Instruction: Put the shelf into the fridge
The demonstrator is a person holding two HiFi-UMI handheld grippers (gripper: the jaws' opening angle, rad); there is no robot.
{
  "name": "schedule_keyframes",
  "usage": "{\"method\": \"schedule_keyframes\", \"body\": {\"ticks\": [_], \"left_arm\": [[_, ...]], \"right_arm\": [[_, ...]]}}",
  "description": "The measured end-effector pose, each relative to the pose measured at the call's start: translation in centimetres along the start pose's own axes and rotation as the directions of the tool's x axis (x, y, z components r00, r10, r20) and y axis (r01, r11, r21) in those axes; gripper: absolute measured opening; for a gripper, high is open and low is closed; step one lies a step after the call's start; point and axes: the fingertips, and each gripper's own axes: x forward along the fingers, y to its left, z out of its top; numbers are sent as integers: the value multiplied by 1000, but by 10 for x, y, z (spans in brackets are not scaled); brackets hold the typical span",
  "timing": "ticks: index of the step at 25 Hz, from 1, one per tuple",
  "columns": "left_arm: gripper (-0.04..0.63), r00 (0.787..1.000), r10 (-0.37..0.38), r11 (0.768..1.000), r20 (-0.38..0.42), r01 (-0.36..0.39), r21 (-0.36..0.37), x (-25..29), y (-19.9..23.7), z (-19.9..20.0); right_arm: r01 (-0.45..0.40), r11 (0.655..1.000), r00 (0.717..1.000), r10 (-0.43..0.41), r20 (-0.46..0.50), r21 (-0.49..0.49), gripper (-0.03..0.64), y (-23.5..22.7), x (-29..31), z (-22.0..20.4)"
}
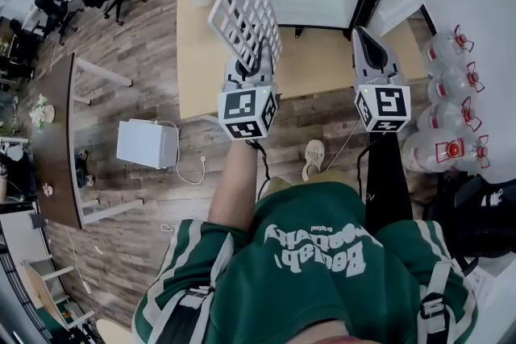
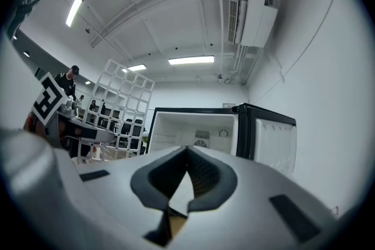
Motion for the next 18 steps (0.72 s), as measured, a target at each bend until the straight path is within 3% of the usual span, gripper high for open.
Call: {"method": "schedule_keyframes", "body": {"ticks": [5,10,12,15,18], "left_arm": [[28,1000,13,989,20,-10,-151,35,0,-3],[28,996,81,948,34,-67,-311,57,5,-14],[28,996,89,913,34,-68,-403,66,8,-22],[28,995,94,835,33,-61,-547,78,13,-36],[28,994,103,765,42,-52,-642,87,17,-44]], "right_arm": [[-8,1000,1000,8,5,0,3,-29,28,-5],[-18,1000,1000,18,4,-2,3,-51,45,-11],[-24,1000,1000,24,6,-3,3,-59,51,-12],[-29,1000,1000,29,12,-2,3,-69,59,-13],[-33,999,999,34,19,-2,3,-77,65,-14]]}}
